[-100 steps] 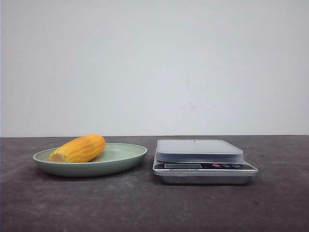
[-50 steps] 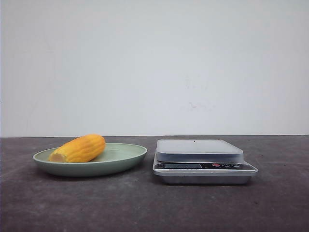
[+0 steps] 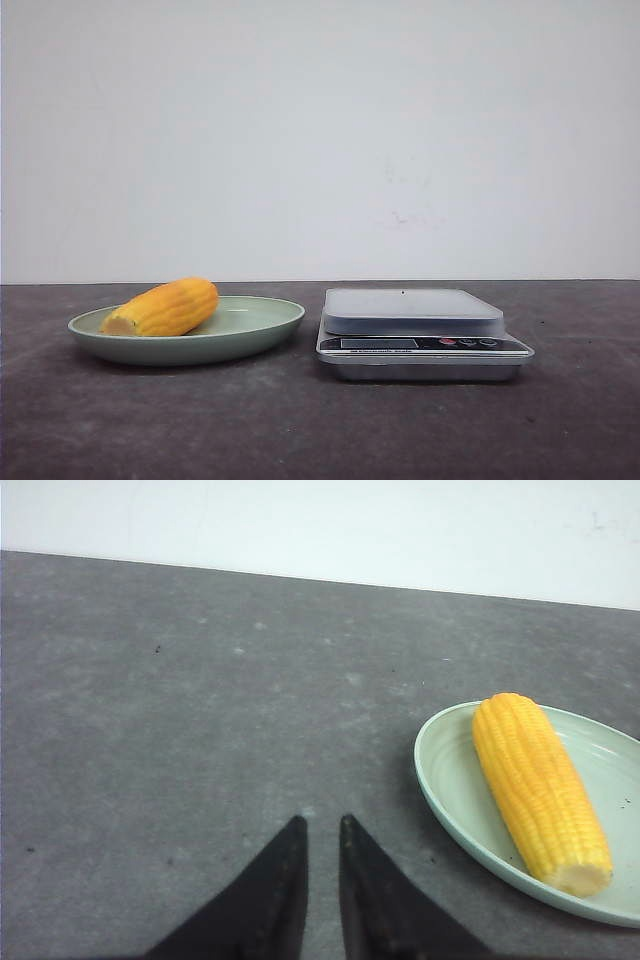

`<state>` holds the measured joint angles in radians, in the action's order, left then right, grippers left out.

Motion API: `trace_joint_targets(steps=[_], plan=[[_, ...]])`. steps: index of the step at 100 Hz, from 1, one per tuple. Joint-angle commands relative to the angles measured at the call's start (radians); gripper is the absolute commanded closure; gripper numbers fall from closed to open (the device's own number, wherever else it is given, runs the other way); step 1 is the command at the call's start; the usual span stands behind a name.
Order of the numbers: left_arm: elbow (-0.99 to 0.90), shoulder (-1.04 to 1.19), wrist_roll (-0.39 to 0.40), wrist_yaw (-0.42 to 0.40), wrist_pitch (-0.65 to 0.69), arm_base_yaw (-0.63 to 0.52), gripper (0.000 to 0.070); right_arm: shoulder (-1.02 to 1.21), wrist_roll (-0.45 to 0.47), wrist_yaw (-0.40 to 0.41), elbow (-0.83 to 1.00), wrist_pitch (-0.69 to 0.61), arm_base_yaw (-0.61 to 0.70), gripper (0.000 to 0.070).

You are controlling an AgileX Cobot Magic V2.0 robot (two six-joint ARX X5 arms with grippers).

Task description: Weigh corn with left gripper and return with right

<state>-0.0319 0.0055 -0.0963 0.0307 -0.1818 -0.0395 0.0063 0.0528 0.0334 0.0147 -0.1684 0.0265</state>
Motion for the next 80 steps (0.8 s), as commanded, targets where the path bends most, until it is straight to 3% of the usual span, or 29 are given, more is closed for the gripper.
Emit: trace_joint_targets(steps=[1,80], plan=[[0.017,0.000,0.005,0.003,-0.006,0.000,0.0678,-0.002,0.024,0.005,-0.004,0.007,0.003,0.0689],[0.017,0.000,-0.011,-0.035,-0.011,0.000,0.0690,-0.002,0.026,-0.005,-0.004,-0.008,0.003,0.0689]])
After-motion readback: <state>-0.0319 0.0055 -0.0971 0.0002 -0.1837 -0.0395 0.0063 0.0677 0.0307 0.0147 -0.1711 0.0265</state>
